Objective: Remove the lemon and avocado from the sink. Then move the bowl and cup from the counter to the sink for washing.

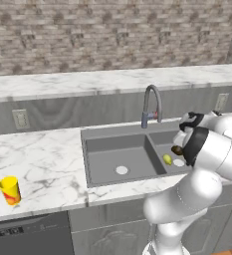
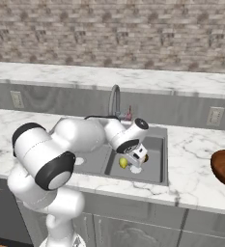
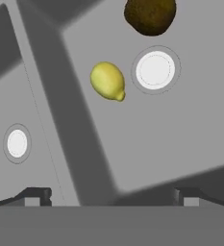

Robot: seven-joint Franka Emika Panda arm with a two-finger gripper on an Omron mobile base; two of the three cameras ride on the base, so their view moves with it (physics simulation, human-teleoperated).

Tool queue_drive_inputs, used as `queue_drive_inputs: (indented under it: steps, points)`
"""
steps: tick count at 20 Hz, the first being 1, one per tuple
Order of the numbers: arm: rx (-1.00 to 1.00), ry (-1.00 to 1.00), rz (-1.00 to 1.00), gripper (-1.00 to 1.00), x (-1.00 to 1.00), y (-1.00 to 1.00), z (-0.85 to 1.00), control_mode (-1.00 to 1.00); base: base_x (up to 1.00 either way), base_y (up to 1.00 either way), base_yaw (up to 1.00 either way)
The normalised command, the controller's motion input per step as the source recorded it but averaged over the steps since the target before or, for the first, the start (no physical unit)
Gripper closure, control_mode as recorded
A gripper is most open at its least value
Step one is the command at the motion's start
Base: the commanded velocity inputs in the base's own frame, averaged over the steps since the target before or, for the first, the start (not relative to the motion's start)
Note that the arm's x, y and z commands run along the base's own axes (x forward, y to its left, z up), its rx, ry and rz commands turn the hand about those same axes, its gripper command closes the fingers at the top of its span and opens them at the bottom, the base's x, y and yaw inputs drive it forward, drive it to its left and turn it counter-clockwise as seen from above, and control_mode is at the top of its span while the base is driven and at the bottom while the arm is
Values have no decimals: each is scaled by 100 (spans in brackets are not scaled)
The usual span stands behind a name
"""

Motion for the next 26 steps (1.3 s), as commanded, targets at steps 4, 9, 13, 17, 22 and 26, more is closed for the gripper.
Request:
queue_drive_inputs:
  steps: [4,9,13,17,22,26]
  points:
    - [0,0,0,-100,2,-6,-8,-100,0,0,0]
    - [0,1,0,-100,8,-1,-6,-100,0,0,0]
    - [0,8,0,-100,14,0,-7,-100,0,0,0]
    - [0,5,0,-100,13,0,-7,-100,0,0,0]
    - [0,1,0,-100,12,0,-9,-100,0,0,0]
    - [0,0,0,-100,9,0,-11,-100,0,0,0]
